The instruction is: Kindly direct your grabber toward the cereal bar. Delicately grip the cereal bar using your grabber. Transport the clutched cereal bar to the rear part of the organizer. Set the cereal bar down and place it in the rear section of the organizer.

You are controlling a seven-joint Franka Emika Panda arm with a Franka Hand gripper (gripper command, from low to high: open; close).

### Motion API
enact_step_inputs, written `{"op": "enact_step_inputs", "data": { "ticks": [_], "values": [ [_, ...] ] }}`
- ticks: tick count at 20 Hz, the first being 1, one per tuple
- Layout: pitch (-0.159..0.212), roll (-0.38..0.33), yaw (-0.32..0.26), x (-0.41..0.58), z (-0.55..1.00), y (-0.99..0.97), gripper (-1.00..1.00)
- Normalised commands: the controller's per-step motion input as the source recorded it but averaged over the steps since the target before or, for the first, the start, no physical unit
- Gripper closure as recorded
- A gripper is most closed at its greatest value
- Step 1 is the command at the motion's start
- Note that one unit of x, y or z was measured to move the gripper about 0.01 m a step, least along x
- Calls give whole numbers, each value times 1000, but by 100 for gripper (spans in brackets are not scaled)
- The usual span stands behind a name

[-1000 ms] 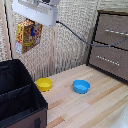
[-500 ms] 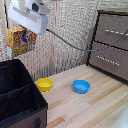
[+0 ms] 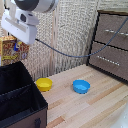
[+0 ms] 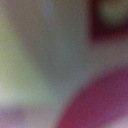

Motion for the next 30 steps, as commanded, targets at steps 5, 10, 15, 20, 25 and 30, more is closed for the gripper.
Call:
{"op": "enact_step_inputs", "data": {
  "ticks": [5,10,15,20,25,30],
  "values": [
    [67,81,-159,89,118,552,100],
    [72,61,-173,46,141,478,100],
    [147,1,-152,199,-87,410,100],
    [22,1,-74,582,-183,136,100],
    [46,2,-5,434,-63,86,100],
    [301,-6,0,99,19,247,-100]
  ]
}}
